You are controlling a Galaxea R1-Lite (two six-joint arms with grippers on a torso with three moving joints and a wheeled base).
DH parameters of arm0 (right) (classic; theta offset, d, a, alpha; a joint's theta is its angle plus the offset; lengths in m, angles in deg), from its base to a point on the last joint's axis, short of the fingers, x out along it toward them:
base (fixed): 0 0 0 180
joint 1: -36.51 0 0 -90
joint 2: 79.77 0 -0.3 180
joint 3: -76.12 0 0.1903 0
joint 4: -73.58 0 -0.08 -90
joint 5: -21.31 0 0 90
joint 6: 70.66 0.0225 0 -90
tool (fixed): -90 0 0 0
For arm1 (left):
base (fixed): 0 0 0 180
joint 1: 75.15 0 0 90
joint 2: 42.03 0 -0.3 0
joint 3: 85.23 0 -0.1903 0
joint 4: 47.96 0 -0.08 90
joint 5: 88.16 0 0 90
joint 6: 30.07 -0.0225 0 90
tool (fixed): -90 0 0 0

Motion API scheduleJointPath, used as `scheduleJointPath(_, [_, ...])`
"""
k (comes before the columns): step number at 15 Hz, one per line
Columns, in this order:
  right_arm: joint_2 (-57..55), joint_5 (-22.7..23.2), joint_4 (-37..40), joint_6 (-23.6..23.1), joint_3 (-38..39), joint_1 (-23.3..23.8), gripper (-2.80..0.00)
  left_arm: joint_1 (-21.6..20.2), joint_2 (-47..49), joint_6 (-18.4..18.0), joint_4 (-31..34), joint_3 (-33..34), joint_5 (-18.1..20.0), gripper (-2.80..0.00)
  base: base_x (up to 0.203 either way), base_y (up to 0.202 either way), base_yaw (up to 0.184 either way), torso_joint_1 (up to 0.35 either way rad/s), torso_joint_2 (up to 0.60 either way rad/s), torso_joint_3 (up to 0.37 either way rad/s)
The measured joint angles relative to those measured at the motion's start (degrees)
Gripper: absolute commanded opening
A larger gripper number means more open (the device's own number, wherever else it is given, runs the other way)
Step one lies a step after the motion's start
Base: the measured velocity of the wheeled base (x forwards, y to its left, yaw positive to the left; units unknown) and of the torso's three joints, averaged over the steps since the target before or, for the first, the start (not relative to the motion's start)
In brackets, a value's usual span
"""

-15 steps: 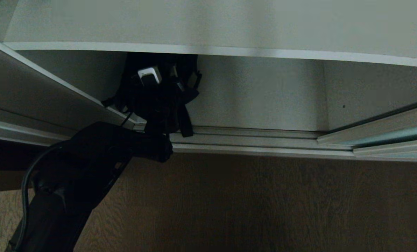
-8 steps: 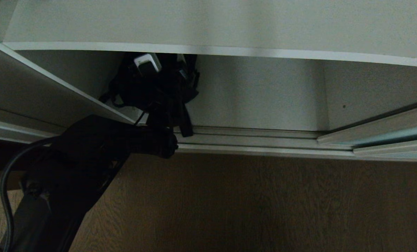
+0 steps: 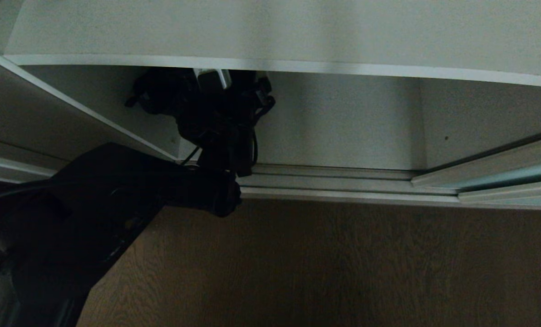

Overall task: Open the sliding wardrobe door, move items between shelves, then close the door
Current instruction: Place the bag on the lower shelf

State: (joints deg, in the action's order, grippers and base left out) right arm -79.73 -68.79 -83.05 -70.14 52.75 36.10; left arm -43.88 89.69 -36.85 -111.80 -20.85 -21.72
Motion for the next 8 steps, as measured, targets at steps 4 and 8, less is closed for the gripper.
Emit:
scheduleJointPath(4, [0.0,0.0,0.0,0.0,0.0,0.0,-2.8,2.1,-1.8,-0.1,0.0,7.3,-0.1,0.0,0.0,0.0,0.0,0.0,0.0,0.0])
scheduleJointPath(8, [0.0,0.0,0.0,0.0,0.0,0.0,-2.8,4.5,-3.5,0.4,0.0,16.4,0.0,-2.8,0.0,0.0,0.0,0.0,0.0,0.0])
